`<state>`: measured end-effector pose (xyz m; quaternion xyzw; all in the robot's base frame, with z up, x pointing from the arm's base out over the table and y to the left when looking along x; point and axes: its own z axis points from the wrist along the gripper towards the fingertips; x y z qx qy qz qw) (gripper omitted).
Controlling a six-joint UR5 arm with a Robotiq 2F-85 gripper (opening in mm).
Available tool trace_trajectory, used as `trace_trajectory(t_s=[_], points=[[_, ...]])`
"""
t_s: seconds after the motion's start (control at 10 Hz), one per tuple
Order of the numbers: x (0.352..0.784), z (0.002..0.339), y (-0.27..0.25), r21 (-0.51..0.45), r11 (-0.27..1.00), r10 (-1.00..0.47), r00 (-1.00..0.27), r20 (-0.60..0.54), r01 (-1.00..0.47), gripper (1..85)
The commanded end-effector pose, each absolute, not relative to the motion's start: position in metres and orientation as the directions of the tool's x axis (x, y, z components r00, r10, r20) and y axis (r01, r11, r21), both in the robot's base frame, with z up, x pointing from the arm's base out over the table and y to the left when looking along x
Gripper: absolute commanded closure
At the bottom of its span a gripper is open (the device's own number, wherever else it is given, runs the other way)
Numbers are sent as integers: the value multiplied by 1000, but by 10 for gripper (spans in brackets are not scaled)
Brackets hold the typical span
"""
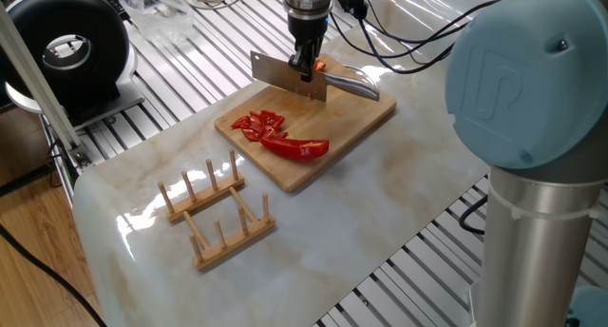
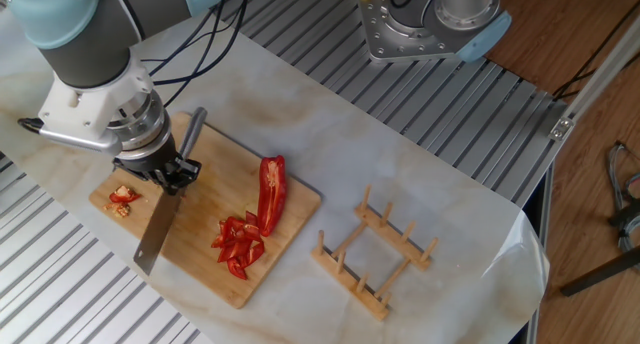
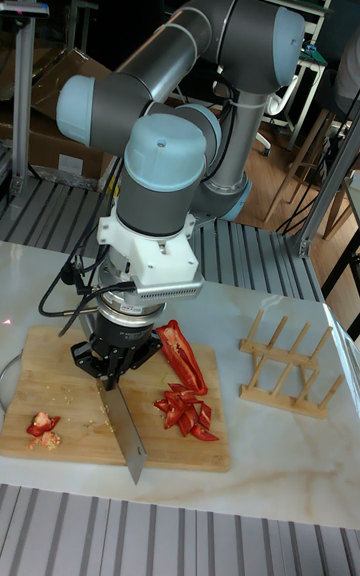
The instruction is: Chop the chili peppers
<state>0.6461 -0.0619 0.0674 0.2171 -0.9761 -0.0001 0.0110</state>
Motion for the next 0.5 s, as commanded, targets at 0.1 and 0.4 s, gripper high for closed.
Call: trace_trajectory(t_s=[0.1, 0.4], points=[[646, 66, -65, 12, 904, -427, -904, 12, -427, 843], [647, 68, -66, -1, 902, -432, -902, 15, -432, 843]])
